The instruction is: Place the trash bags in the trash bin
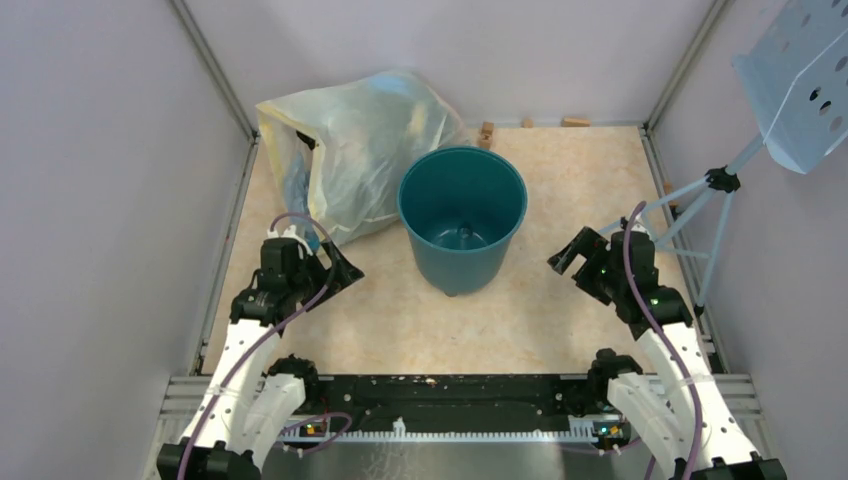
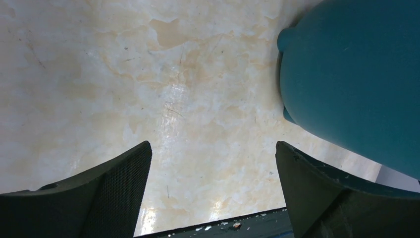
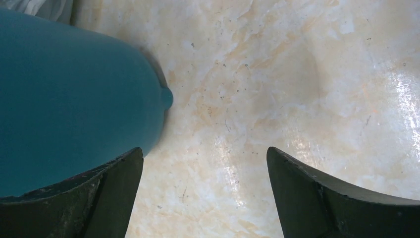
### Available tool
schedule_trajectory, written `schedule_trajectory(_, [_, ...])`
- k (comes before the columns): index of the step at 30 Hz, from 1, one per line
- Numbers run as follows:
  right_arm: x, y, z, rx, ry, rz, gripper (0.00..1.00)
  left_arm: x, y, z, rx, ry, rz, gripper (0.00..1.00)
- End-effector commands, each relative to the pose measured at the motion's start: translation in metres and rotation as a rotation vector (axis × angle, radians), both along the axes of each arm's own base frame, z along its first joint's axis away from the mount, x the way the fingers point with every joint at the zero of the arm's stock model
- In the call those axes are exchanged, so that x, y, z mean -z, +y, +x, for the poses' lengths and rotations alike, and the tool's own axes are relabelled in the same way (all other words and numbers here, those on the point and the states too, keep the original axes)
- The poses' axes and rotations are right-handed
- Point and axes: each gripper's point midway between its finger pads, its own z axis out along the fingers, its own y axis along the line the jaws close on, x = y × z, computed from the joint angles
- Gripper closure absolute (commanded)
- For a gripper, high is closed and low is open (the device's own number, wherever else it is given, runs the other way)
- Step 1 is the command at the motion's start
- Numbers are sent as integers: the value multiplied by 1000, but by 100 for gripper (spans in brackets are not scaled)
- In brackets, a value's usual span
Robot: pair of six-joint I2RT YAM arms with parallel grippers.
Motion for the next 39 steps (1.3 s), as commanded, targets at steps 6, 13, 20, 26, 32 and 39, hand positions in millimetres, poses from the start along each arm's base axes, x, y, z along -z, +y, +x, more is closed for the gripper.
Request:
schedule_trajectory(6, [-9,-1,19,-8,-24,-34,6,-8,12,9,-69,-37,41,1])
schedule_trajectory(13, [-24,1,24,3,-14,-21,6,-48,27,33,-205,-86,58,1])
schedule_trajectory(20, [-40,4,30,8,-38,2,11,-85,87,82,-448,-1,102,1])
schedule_trajectory(26, [-55,0,34,8,-70,-30,11,-108,146,119,-650,5,86,1])
schedule_trajectory(32, [-71,-1,41,-23,-91,-70,11,-79,143,139,-684,34,-106,14])
schedule_trajectory(39, [-87,-6,44,-41,-137,-119,11,-43,130,165,-628,-67,-246,26])
